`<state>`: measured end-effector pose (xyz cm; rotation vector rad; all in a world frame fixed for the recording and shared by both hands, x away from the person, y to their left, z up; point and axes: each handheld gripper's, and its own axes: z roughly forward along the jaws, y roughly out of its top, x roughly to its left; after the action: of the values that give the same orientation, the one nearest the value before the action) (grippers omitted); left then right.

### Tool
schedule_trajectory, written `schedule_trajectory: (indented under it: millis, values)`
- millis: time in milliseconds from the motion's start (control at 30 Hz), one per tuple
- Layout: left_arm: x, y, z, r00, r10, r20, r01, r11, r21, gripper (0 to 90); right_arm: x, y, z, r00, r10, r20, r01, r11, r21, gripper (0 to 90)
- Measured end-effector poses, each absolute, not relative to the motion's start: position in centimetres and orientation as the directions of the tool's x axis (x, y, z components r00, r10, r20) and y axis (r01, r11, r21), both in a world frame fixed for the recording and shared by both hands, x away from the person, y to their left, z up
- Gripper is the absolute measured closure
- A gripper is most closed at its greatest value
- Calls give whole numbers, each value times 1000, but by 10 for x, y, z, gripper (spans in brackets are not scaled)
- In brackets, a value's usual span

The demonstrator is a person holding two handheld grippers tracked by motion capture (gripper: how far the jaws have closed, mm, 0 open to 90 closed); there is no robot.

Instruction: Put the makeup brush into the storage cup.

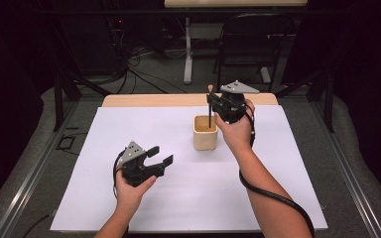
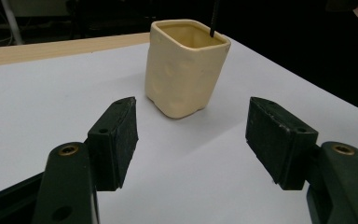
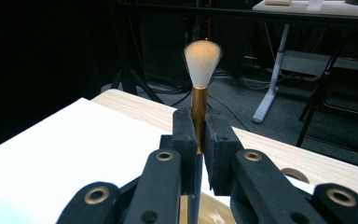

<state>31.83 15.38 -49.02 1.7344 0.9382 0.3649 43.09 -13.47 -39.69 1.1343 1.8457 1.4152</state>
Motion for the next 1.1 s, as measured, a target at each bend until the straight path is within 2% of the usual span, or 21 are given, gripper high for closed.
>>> schedule_trajectory:
  millis: [1100]
  values:
    - [319, 153, -492, 642, 741, -198, 414, -117, 903, 345, 437, -137, -436, -481, 874, 67, 351, 122, 929, 839]
